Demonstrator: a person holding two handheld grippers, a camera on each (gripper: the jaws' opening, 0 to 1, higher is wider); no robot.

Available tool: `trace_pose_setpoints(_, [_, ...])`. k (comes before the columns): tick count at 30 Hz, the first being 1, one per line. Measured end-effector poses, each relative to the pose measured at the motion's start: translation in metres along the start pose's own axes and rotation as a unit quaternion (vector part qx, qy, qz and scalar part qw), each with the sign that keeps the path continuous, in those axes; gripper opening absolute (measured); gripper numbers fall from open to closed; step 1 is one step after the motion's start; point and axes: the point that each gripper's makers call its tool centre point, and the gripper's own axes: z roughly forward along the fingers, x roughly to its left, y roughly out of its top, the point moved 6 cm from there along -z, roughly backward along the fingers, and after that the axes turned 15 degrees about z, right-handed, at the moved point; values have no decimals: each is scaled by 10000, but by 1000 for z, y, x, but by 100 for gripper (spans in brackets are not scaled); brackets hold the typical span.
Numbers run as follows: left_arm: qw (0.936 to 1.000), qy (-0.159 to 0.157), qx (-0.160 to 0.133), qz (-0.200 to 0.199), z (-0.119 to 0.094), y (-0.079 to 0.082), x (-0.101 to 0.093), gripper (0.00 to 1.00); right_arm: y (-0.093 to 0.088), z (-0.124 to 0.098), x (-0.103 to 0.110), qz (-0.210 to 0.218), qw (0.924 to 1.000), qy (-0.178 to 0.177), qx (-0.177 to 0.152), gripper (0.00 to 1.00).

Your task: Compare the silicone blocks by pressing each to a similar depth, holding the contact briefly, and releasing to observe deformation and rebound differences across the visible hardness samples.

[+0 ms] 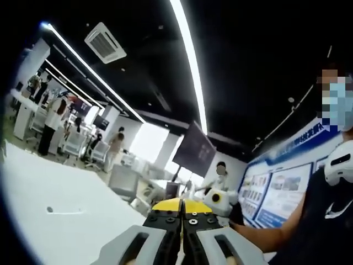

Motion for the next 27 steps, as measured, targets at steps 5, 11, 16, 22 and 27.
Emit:
trace_pose_setpoints(5, [9999, 65, 42, -101, 7, -9, 3, 0, -5, -14, -15, -91, 9996, -272, 16, 97])
trace_pose_setpoints(11, [9995, 117, 45, -275, 10, -21, 10, 0, -18, -28, -28, -16, 9990, -450, 82, 97])
trace_pose_setpoints(16, [9986, 202, 107, -481, 11, -37, 20, 0, -26, -38, -35, 62, 9984, -567, 60, 97])
trace_pose_setpoints(22, [9968, 280, 78, -739, 10, -51, 32, 0, -43, -48, -42, -69, 9956, -923, 178, 97])
trace_pose_setpoints(27, [9958, 319, 155, -842, 10, -62, 36, 0, -57, -57, -45, -15, 9958, -903, 123, 97])
